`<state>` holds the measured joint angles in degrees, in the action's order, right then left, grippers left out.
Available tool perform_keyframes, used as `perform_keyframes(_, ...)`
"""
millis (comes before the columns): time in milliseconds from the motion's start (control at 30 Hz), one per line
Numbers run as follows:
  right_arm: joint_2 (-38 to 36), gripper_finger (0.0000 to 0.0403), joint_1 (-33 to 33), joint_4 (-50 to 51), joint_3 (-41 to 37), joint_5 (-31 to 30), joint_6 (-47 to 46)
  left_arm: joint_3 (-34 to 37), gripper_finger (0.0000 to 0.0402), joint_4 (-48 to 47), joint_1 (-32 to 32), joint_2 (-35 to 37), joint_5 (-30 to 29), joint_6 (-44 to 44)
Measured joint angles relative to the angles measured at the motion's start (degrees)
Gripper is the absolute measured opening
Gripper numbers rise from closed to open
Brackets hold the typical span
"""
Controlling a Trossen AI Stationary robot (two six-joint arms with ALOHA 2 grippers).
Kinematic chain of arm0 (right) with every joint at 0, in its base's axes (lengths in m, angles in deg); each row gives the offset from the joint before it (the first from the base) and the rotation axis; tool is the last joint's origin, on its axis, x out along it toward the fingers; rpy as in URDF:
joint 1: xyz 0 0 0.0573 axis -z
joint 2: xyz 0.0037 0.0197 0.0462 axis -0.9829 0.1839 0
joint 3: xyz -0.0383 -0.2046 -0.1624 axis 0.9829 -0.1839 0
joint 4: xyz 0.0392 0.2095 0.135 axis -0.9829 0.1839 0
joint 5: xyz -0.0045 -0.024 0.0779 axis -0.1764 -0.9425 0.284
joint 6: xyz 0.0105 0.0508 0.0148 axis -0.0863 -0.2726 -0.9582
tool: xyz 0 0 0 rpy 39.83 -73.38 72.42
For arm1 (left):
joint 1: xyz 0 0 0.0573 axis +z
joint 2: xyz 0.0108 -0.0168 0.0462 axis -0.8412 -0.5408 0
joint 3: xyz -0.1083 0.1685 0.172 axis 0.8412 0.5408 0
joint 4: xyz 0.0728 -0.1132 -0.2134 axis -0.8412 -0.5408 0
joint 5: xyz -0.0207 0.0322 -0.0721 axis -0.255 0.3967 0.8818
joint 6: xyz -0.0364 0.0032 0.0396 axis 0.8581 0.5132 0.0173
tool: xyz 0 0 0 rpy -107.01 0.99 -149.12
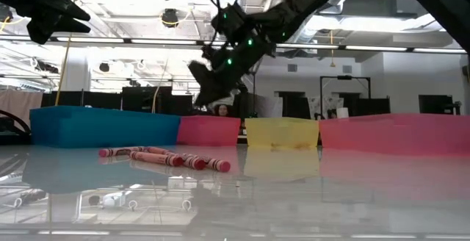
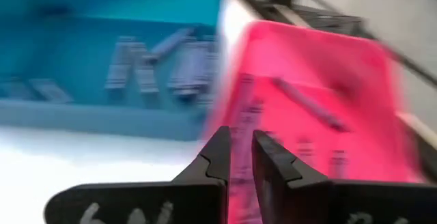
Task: Sort crayons
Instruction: Put the red crayon into the yellow bin
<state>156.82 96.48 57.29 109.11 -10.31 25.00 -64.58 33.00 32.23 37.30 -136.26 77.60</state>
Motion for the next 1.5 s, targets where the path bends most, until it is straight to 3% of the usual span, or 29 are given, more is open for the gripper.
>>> perform_keyframes(167,-1.3,0.0057,-4.2,0.0,0.2,4.6,-2.8,0.0,0.0145,0.0,0.0,0.0,0.0,0.1)
perform_keyframes(400,-0.4,0.0057,-12.8,0.8,0.1,4.0,-4.3,0.0,0.0145,0.0,0.0,0.0,0.0,0.1)
perform_keyframes(800,2.4,0.0057,-27.3,1.3,0.0,-14.8,-7.6,0.1,0.0145,-0.2,0.0,0.0,0.5,0.4)
perform_keyframes(933,2.4,0.0057,-29.2,2.5,0.0,-17.8,-8.6,0.1,0.0145,-0.2,0.0,0.0,0.5,0.7)
perform_keyframes(1500,8.0,0.0057,-29.7,1.6,0.0,-15.0,-15.7,0.2,0.0145,-0.8,0.0,0.0,0.6,1.6)
